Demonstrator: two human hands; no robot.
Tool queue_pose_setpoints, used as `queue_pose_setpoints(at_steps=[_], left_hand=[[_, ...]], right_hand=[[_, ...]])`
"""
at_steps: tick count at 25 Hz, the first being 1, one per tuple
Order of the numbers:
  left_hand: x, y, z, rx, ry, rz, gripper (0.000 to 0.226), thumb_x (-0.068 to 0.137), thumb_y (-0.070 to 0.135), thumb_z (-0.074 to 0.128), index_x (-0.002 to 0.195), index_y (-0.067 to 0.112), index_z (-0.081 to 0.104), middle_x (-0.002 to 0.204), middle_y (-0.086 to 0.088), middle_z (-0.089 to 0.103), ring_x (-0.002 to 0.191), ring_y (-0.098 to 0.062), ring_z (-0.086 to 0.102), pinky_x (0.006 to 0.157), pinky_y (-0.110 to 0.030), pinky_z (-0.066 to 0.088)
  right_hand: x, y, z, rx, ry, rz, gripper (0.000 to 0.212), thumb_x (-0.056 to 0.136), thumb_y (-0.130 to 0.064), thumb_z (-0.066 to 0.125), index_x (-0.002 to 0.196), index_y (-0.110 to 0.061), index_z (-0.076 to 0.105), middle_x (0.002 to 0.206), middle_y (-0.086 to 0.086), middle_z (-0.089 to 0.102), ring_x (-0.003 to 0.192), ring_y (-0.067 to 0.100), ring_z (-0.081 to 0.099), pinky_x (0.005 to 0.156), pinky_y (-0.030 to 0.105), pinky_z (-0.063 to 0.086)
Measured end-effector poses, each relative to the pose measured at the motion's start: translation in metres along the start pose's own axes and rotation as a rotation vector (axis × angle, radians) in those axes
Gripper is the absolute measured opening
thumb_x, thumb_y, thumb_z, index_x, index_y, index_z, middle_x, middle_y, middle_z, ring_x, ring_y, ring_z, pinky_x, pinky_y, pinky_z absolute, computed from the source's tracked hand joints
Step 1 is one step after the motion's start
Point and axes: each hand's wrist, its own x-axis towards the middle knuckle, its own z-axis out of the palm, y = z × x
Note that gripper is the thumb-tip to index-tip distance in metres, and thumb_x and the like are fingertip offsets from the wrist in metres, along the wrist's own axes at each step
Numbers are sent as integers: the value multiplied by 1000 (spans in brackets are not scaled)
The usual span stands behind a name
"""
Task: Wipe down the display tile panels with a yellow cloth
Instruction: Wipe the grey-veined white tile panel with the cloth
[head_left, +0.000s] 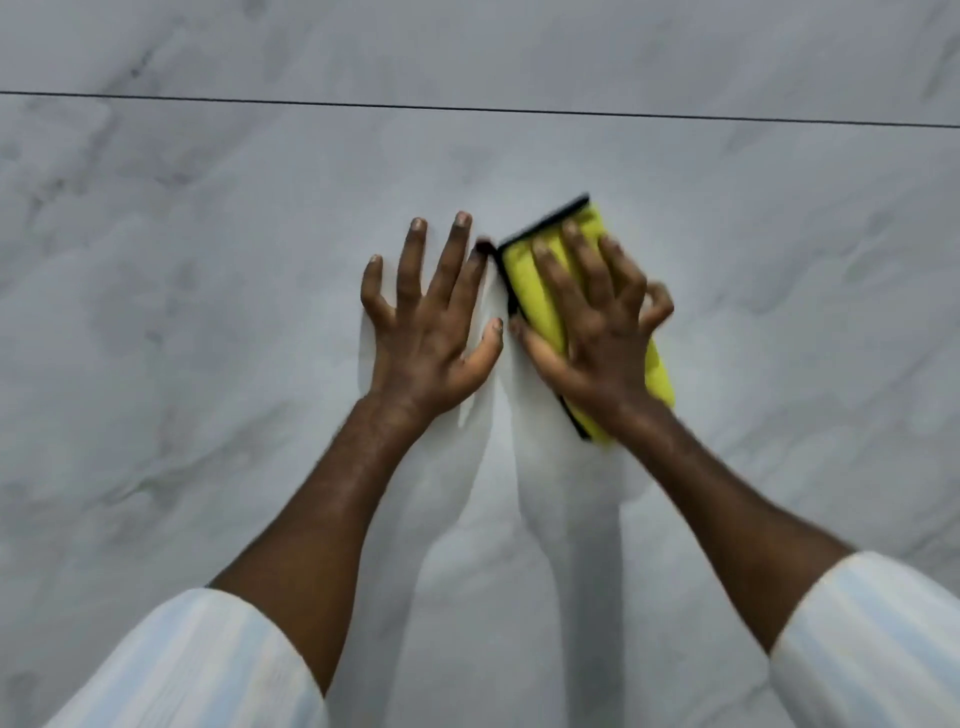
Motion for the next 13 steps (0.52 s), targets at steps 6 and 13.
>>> queue_pose_setpoints(at_steps=[6, 13], left_hand=[[-5, -3, 7, 88, -49, 31, 73, 104, 51, 37, 166, 15, 22, 173, -9, 17, 160, -38, 12, 120, -68, 15], [-79, 58, 16, -112, -100, 118, 77, 99, 48, 51, 162, 7, 32, 171, -15, 21, 159, -41, 14, 121, -72, 13]], right_hand=[[132, 43, -22, 47, -48, 67, 75, 92, -68, 47, 161, -41, 31, 171, -10, 23, 155, 21, 21, 108, 50, 24], [-79, 71, -5, -31, 48, 127, 65, 101, -59, 51, 159, -31, 40, 169, 1, 31, 153, 28, 30, 102, 56, 32]])
